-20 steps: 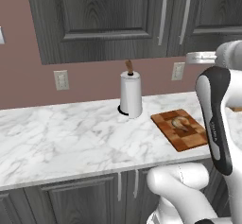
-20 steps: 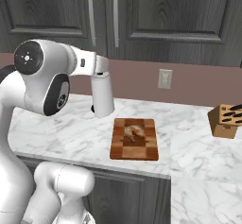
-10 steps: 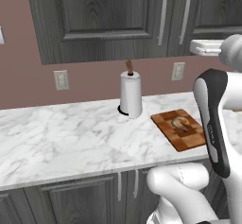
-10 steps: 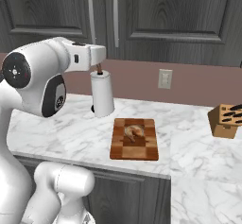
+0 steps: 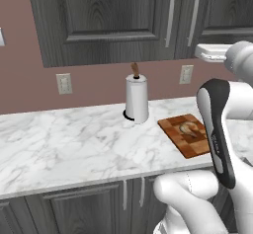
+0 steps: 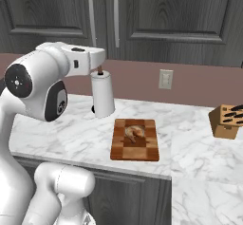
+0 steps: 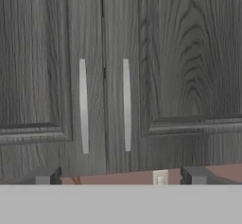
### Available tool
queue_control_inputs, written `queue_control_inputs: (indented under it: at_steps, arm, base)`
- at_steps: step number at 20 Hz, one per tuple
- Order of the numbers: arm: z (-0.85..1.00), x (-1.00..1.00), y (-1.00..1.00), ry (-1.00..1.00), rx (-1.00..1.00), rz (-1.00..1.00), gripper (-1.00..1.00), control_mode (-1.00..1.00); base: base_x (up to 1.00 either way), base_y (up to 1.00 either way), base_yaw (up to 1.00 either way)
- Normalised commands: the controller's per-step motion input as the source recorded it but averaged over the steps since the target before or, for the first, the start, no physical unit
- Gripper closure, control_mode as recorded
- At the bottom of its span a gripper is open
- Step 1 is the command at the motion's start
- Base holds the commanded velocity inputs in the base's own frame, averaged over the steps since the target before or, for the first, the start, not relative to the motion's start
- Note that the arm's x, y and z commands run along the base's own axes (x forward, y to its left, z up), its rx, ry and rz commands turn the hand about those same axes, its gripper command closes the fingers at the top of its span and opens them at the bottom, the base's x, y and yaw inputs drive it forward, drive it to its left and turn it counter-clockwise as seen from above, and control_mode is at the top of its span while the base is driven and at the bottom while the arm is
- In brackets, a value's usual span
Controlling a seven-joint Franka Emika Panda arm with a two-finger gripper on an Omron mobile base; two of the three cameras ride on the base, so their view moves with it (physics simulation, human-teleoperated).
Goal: Open the cabinet, retrieve the rolling pin, and place it next to the meat on the cutting board to prepare for tenderizing.
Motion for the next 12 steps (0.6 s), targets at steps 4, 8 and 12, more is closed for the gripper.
queue_control_inputs:
  at_steps: [4, 8, 12]
  arm:
    - [0.0, 0.0, 0.0, 0.0, 0.0, 0.0, -1.0, -1.0]
    - [0.0, 0.0, 0.0, 0.0, 0.0, 0.0, -1.0, -1.0]
    - [0.0, 0.02, 0.0, 0.0, 0.01, 0.0, -1.0, -1.0]
  base:
    - [0.0, 0.0, 0.0]
    - [0.0, 0.0, 0.0]
    - [0.0, 0.0, 0.0]
